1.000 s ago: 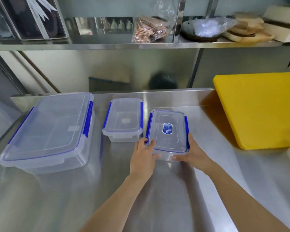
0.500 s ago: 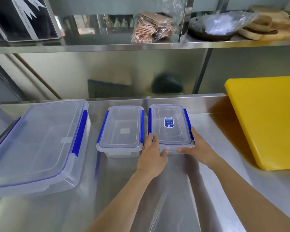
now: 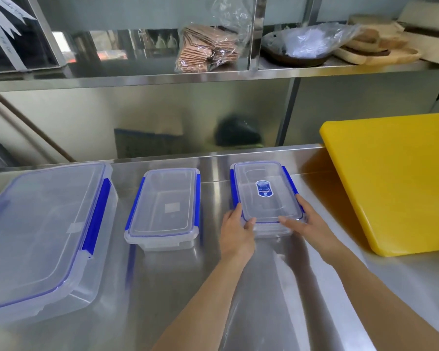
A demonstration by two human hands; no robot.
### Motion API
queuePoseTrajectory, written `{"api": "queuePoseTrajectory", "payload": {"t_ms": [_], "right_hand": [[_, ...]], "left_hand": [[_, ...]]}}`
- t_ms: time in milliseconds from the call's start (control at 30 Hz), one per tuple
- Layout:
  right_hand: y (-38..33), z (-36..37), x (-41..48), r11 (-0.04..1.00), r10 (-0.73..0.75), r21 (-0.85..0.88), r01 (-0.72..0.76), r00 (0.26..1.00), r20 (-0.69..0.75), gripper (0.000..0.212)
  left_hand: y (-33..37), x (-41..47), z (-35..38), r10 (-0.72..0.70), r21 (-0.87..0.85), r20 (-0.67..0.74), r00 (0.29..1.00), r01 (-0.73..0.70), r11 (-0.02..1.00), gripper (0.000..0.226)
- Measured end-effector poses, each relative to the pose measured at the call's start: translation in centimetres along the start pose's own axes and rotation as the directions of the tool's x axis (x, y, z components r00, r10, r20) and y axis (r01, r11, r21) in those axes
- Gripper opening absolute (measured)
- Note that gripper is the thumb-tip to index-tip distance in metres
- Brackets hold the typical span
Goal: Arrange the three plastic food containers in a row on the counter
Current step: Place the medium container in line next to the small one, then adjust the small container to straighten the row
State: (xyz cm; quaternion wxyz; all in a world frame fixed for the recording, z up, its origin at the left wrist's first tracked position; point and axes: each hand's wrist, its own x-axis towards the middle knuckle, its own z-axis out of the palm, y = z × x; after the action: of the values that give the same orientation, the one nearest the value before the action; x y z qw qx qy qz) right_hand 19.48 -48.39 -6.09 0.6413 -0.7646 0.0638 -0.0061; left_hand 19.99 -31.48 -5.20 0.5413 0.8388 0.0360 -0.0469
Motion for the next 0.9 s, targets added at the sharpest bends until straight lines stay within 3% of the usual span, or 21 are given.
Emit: {"api": "queuePoseTrajectory", "payload": {"t_ms": [400,500,600,667,767,833,900], "right_hand": [[1.0,-7.8,0.4,0.997,0.062,-0.046,-0.070,0.987,-0.149,0.041],[0.9,-7.2,0.4,0.938,0.022,-0.326,-0.121,0.956,-0.291,0.067],[0.1,-4.7,0.3,0.843,-0.199,-0.530,-0.093,0.861,-0.467,0.074],[-1.1,-1.4,-0.1,0.854,-0.301,-0.518,0.053,0.861,-0.409,0.067],[-1.9,4.4,0.1,0.838,-0.339,-0.508,0.200,0.920,-0.197,0.065],[-2.3,8.4,0.6,0.852,-0.296,-0.460,0.249,0.955,-0.031,0.072],[-2.7,12.1,0.9,0.908,-0.163,-0.367,0.201,0.978,0.133,0.086]], "left_hand": [[3.3,0.9,8.5,-0.017,0.069,0.106,0.994,0.010,0.998,0.053],[3.3,0.9,7.0,0.056,0.084,0.104,0.993,-0.064,0.994,0.055],[2.9,1.3,2.0,0.211,0.145,-0.092,0.973,-0.197,0.970,0.052],[1.9,2.0,-2.9,0.256,0.206,-0.272,0.928,-0.204,0.957,0.047],[-1.1,3.3,-10.5,0.149,0.308,-0.472,0.869,0.004,0.951,0.045],[-3.3,3.8,-14.3,0.015,0.318,-0.529,0.849,0.181,0.931,0.051],[-5.2,3.7,-16.7,-0.084,0.303,-0.520,0.850,0.276,0.912,0.061]]}}
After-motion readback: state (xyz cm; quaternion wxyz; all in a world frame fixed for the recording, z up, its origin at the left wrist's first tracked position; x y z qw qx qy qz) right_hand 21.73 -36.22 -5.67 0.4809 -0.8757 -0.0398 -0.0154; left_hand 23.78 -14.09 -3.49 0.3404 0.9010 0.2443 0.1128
